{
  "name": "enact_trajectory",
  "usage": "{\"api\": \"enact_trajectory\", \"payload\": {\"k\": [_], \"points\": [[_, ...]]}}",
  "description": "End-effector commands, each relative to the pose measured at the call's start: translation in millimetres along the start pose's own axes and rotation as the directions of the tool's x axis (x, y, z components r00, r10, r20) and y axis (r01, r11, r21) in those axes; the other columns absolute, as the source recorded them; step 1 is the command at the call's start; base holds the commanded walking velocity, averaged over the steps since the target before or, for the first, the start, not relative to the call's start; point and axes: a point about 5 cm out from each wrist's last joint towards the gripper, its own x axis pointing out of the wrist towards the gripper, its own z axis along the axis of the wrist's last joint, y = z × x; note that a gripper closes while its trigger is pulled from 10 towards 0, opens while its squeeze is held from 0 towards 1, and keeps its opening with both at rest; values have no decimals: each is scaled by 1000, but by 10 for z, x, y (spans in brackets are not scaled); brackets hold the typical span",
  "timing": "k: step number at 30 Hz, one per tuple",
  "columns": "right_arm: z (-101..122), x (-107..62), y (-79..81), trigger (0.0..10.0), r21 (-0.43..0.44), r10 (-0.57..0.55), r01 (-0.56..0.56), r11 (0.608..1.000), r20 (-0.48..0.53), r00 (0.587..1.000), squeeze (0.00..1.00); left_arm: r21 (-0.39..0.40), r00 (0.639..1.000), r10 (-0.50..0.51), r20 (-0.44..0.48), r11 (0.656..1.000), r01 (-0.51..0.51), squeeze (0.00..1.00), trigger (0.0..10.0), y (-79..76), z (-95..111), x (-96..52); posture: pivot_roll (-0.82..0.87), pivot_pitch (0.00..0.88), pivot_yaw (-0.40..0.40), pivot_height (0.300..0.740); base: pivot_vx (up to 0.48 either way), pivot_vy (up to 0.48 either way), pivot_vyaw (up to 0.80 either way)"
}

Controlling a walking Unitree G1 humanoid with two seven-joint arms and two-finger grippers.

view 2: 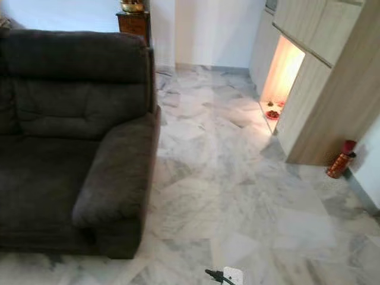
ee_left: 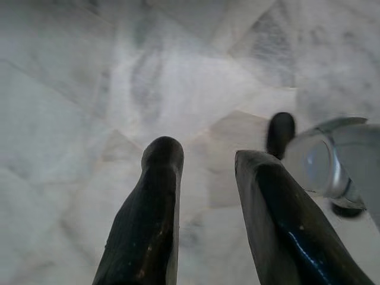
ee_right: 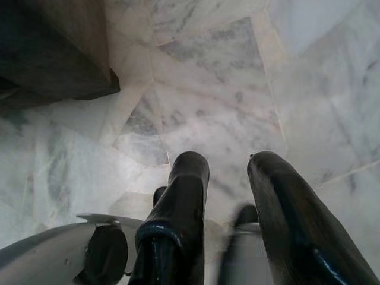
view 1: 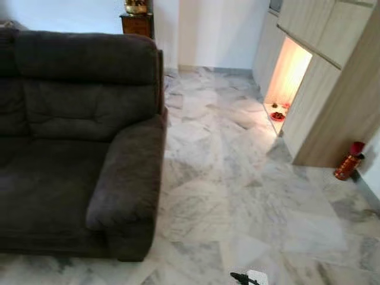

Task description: Move the pillow to the sofa from floor

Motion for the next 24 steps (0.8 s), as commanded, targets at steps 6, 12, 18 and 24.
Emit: {"api": "enact_trajectory", "payload": {"k": [6,12,18,24], "points": [[-31,-20,-100,10000,12,-20,20,1000,1,1000,0,4,1000,-13,-3,1000,13,0,10000,-46,19,11,108,0,-12,740,0,480,800],[-38,-22,-110,10000,45,-21,21,999,1,1000,0,7,1000,-13,-3,1000,13,0,10000,-40,22,11,111,0,-13,740,0,480,209],[-41,-22,-106,10000,39,-17,17,999,-4,1000,0,7,1000,-12,-3,1000,12,0,10000,-34,19,10,112,0,-12,740,0,480,0],[-32,-20,-105,10000,30,-15,15,999,-2,1000,0,8,1000,-12,-6,1000,12,0,10000,-30,8,7,112,0,-10,740,0,480,0]]}}
